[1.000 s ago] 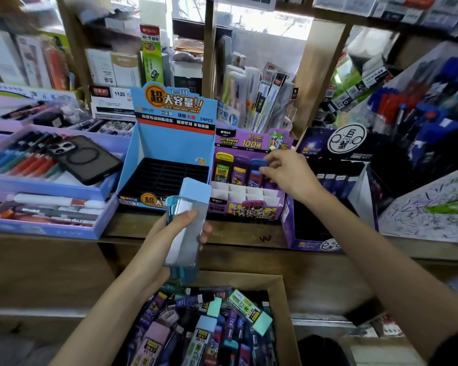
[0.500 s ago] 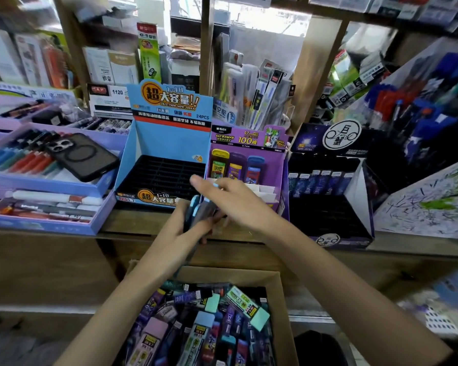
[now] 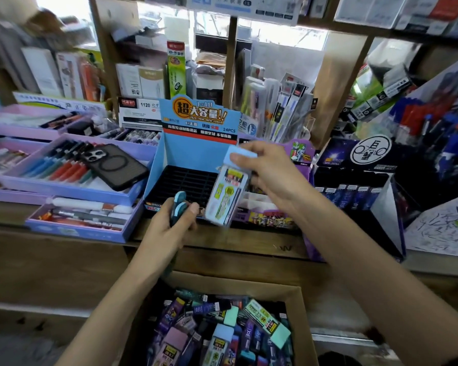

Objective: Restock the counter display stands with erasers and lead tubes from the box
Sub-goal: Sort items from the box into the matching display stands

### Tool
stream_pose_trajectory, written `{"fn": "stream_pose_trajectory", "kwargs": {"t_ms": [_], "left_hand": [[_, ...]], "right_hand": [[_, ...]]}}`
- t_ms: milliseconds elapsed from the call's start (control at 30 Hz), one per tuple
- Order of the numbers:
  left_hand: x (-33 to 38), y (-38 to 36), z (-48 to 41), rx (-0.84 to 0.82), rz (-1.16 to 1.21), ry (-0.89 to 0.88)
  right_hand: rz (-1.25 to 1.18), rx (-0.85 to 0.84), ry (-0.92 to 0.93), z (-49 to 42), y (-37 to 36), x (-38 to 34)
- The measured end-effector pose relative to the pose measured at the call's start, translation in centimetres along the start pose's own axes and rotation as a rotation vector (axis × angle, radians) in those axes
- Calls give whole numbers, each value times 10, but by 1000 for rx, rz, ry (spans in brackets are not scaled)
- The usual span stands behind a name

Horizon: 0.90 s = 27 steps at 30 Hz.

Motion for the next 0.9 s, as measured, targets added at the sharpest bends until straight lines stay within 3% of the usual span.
{"fn": "stream_pose_trajectory", "kwargs": {"t_ms": [200, 367, 467, 900], "left_hand": [[-10, 28, -10, 18, 5, 27], [-24, 44, -30, 119, -526, -65], [-30, 46, -40, 149, -666, -140], [-36, 37, -41, 156, -709, -124]], "right_hand": [[422, 102, 389, -58, -14, -43], [911, 68, 459, -102, -22, -31], [1087, 18, 477, -114, -23, -17], [1170, -52, 431, -114, -21, 1]]}}
Point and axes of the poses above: each hand's wrist, its own z-axis away from the middle knuckle, its own y-axis out of the back of the hand, x = y × z, the point moved 2 cm from there along -z, towards the middle knuckle, and after that the axes turned 7 degrees about -z, right-handed, at the moved point
